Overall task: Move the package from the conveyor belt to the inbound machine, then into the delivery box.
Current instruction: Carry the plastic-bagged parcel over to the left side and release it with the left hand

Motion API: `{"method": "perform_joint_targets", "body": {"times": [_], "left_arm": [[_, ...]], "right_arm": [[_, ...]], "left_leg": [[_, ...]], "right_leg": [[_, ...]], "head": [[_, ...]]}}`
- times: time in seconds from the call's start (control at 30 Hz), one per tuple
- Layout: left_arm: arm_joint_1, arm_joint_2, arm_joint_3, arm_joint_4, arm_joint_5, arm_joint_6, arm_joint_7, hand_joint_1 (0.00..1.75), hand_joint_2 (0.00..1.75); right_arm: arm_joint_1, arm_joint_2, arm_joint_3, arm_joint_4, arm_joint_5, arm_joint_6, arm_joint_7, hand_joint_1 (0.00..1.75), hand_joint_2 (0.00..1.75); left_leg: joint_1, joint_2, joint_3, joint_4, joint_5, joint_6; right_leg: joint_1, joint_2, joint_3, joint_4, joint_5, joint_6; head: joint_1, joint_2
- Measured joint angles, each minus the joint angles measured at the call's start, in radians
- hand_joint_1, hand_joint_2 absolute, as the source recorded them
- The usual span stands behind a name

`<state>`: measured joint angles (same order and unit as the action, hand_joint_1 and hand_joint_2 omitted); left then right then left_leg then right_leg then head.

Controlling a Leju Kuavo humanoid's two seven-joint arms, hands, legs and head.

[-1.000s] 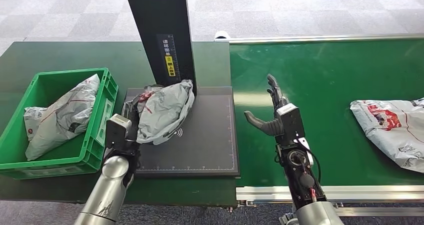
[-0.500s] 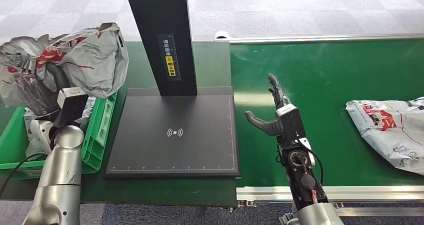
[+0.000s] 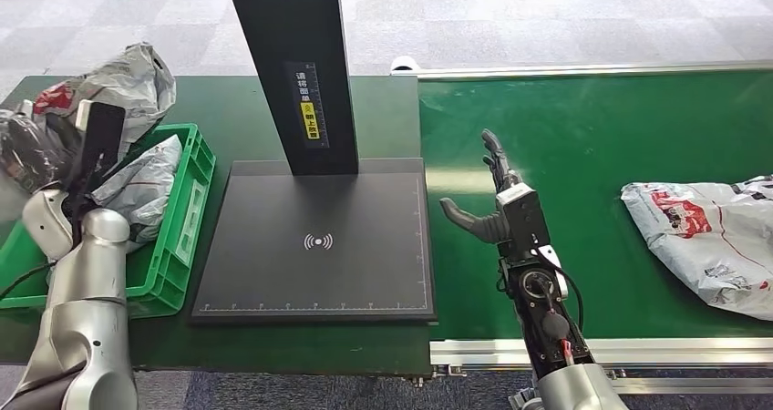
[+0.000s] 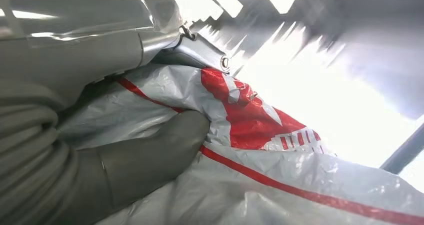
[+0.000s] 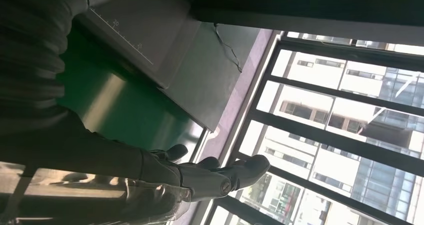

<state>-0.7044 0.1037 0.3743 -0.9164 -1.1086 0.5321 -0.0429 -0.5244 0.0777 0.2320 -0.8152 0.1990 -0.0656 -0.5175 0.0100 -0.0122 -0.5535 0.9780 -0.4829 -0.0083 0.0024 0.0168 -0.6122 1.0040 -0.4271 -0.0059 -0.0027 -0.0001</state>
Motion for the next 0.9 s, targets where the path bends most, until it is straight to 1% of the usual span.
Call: {"method": "perform_joint_targets", "body": {"times": [0.07, 0.17, 0.33, 0.63, 0.7, 0.8, 0.83, 0.9], "left_arm": [[-0.025, 0.021, -0.028, 0.087, -0.040, -0.063, 0.078, 1.75, 1.75], [-0.048, 0.040, -0.065, 0.180, -0.064, -0.107, 0.121, 1.75, 1.75], [-0.069, 0.056, -0.095, 0.256, -0.069, -0.114, 0.131, 1.75, 1.75], [-0.084, 0.065, -0.111, 0.298, -0.070, -0.122, 0.135, 1.75, 1.75], [-0.087, 0.067, -0.116, 0.306, -0.081, -0.156, 0.155, 1.75, 1.75], [-0.096, 0.073, -0.135, 0.327, -0.113, -0.244, 0.203, 1.75, 1.75], [-0.100, 0.076, -0.143, 0.337, -0.126, -0.278, 0.219, 1.64, 1.75], [-0.110, 0.082, -0.160, 0.359, -0.147, -0.344, 0.247, 0.77, 1.75]], "right_arm": [[0.000, 0.000, 0.005, 0.000, 0.001, 0.000, 0.006, 0.00, 1.75], [0.000, 0.001, 0.008, 0.000, 0.001, -0.001, 0.014, 0.00, 1.75], [-0.001, 0.001, 0.010, 0.001, 0.001, -0.001, 0.015, 0.00, 1.75], [-0.001, 0.001, 0.011, 0.001, 0.001, -0.001, 0.015, 0.00, 1.75], [-0.001, 0.001, 0.011, 0.001, 0.003, -0.001, 0.017, 0.00, 1.75], [-0.002, 0.003, 0.011, 0.002, 0.009, -0.001, 0.025, 0.00, 1.75], [-0.003, 0.005, 0.011, 0.003, 0.011, -0.001, 0.028, 0.00, 1.75], [-0.007, 0.008, 0.012, 0.006, 0.015, -0.001, 0.035, 0.00, 1.75]], "left_leg": [[0.000, 0.000, 0.000, 0.000, 0.000, 0.000], [0.000, 0.001, -0.001, 0.000, 0.000, 0.000], [0.000, 0.001, -0.002, 0.000, 0.000, 0.000], [0.000, 0.001, -0.002, 0.000, 0.000, 0.000], [0.000, 0.001, -0.002, 0.000, 0.000, 0.000], [0.000, 0.000, -0.002, 0.000, 0.000, 0.000], [0.000, 0.000, -0.002, 0.000, 0.000, 0.000], [0.000, 0.000, -0.002, 0.000, 0.000, 0.000]], "right_leg": [[0.000, 0.000, 0.000, 0.000, 0.000, 0.000], [0.000, 0.001, 0.000, 0.000, 0.000, 0.000], [-0.001, 0.000, -0.001, 0.000, 0.000, 0.000], [0.000, 0.001, -0.001, 0.000, 0.000, 0.000], [0.000, 0.001, -0.001, 0.000, 0.000, 0.000], [0.000, 0.001, -0.001, 0.000, 0.000, 0.000], [0.000, 0.001, -0.001, 0.000, 0.000, 0.000], [0.000, 0.001, -0.001, 0.000, 0.000, 0.000]], "head": [[0.000, 0.000], [0.000, 0.000], [0.000, 0.000], [0.000, 0.000], [0.000, 0.000], [0.000, 0.000], [0.000, 0.000], [0.000, 0.000]]}}
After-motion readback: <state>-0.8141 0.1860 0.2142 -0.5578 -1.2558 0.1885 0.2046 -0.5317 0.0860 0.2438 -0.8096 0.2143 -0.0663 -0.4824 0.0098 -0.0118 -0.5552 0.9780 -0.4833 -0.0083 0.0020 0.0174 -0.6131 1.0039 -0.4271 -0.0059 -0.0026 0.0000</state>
